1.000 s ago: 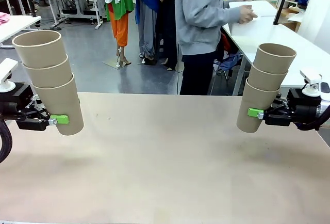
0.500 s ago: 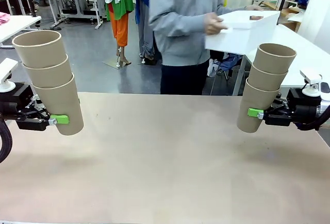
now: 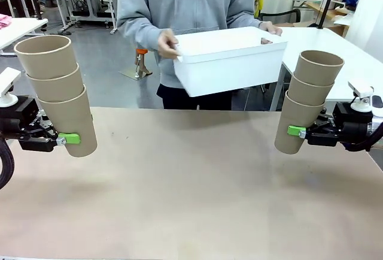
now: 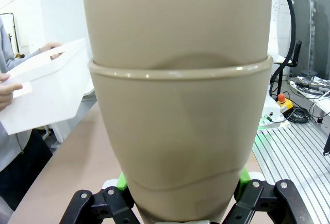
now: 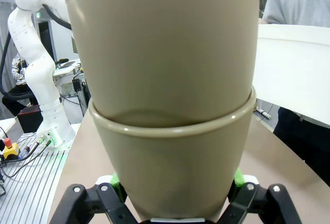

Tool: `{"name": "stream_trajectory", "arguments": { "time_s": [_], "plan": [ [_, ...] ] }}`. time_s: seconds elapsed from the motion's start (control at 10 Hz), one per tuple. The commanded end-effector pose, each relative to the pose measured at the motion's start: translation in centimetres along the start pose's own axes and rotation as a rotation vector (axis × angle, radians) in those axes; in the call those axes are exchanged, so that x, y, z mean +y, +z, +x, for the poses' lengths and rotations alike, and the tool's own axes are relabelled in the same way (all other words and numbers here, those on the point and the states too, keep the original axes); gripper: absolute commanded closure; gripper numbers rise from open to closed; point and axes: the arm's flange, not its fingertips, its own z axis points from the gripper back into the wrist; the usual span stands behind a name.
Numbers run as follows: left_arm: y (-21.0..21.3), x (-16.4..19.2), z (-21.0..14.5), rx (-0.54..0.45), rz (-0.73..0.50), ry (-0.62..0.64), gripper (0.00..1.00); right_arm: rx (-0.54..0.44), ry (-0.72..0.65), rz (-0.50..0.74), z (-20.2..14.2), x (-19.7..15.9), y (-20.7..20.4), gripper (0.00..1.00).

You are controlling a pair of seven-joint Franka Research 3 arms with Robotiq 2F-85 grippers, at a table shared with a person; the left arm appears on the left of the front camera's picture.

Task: Stack the cups and store them in the basket.
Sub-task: Place the stack of Reusable plastic cups into the Pantry Basket.

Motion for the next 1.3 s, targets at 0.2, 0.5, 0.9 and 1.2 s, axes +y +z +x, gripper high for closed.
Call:
{"name": "stream_trajectory", "arguments": {
  "time_s": [0.2,0.5,0.9,1.2],
  "plan": [
    [0.07,-0.09,0.39,-0.006,-0.002,-0.004,0.17,-0.001,0.003,-0.003,0.38,0.02,-0.13,0.15],
    [0.07,-0.09,0.39,-0.006,-0.002,-0.004,0.17,-0.001,0.003,-0.003,0.38,0.02,-0.13,0.15],
    [0.07,-0.09,0.39,-0.006,-0.002,-0.004,0.17,-0.001,0.003,-0.003,0.38,0.02,-0.13,0.15],
    [0.07,-0.09,0.39,-0.006,-0.002,-0.004,0.17,-0.001,0.003,-0.003,0.38,0.02,-0.13,0.15]
  ]
}}
